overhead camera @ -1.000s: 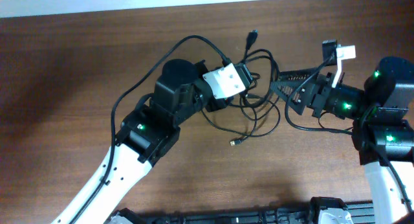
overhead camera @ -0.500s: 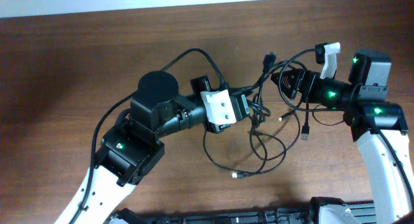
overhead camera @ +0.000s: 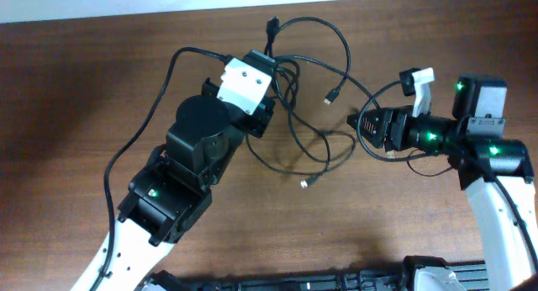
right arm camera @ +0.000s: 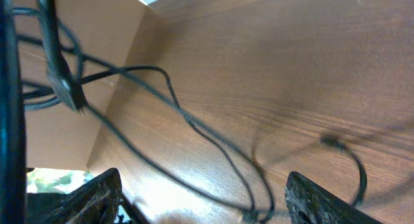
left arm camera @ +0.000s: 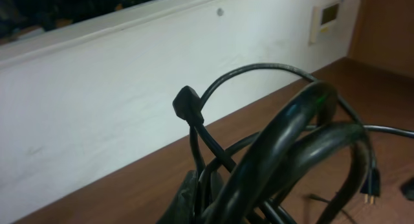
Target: Untangle cables
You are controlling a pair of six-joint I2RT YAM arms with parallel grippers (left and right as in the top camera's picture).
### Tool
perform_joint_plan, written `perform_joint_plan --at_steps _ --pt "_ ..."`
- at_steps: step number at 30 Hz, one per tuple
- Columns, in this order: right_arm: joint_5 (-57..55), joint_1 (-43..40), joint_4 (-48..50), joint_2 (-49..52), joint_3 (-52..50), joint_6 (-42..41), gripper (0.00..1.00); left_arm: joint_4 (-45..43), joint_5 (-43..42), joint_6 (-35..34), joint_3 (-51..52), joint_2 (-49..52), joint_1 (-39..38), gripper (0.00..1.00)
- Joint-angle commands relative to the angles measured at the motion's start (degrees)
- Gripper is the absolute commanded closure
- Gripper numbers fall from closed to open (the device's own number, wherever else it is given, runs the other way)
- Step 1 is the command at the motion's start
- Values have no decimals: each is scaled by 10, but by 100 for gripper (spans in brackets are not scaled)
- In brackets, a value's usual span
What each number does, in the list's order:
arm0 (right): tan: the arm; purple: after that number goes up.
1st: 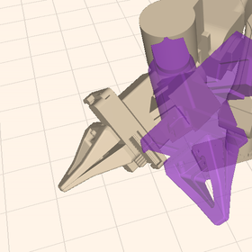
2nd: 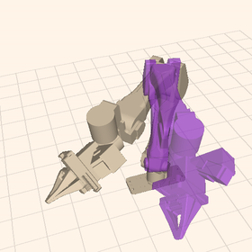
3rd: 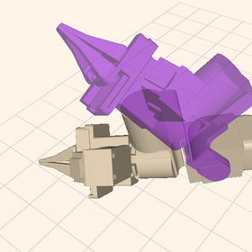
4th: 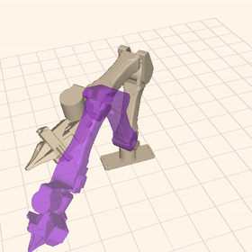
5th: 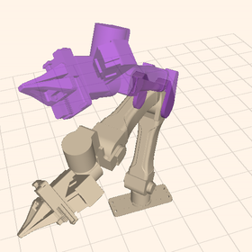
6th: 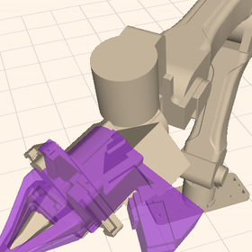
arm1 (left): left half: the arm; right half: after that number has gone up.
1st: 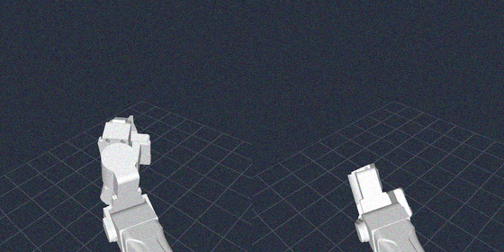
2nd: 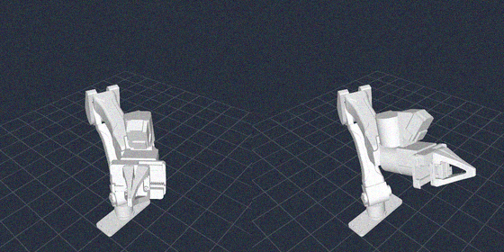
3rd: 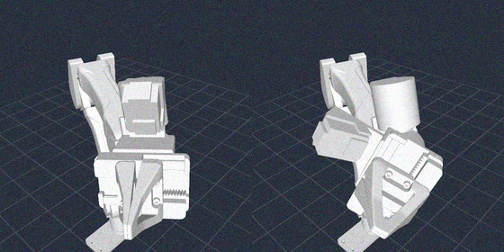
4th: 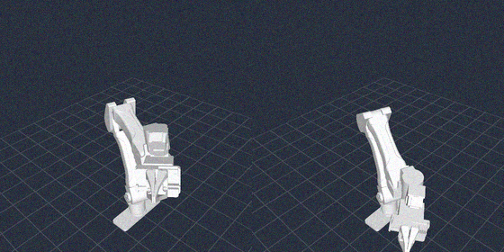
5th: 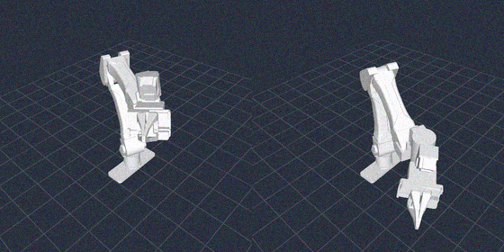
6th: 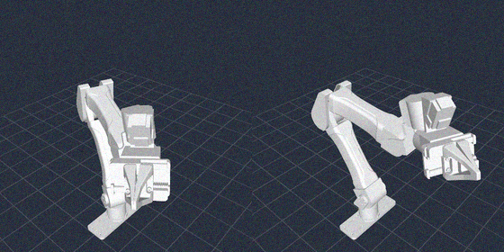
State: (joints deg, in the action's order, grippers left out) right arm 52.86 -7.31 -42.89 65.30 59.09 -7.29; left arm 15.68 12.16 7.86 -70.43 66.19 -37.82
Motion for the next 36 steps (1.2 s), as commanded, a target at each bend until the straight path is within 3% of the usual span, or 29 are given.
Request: perform_joint_plan --at_steps 1,3,8,13,18,21,29,35,36 --pt "26 2 0 -38 3 10 21 -4 44 -40 -5 -16 2 100" --pt "54 2 4 -55 3 14 21 -4 41 -87 -5 -16 2 100" --pt "134 2 12 -100 3 163 26 -6 -5 -204 -5 -16 2 100" --pt "134 2 111 -135 3 238 26 -17 -90 -341 -5 -15 1 100" --pt "134 2 149 -136 3 310 29 -26 -93 -398 -5 -14 0 100" --pt "134 9 149 -125 3 324 29 -64 -139 -409 -5 -14 -10 100" --pt "118 84 195 -81 3 324 30 -103 -139 -409 -5 2 -61 100" --pt "130 93 217 -80 4 323 48 -126 -139 -409 -5 4 -77 100" --pt "134 93 228 -80 4 319 56 -125 -137 -409 -5 5 -82 100"
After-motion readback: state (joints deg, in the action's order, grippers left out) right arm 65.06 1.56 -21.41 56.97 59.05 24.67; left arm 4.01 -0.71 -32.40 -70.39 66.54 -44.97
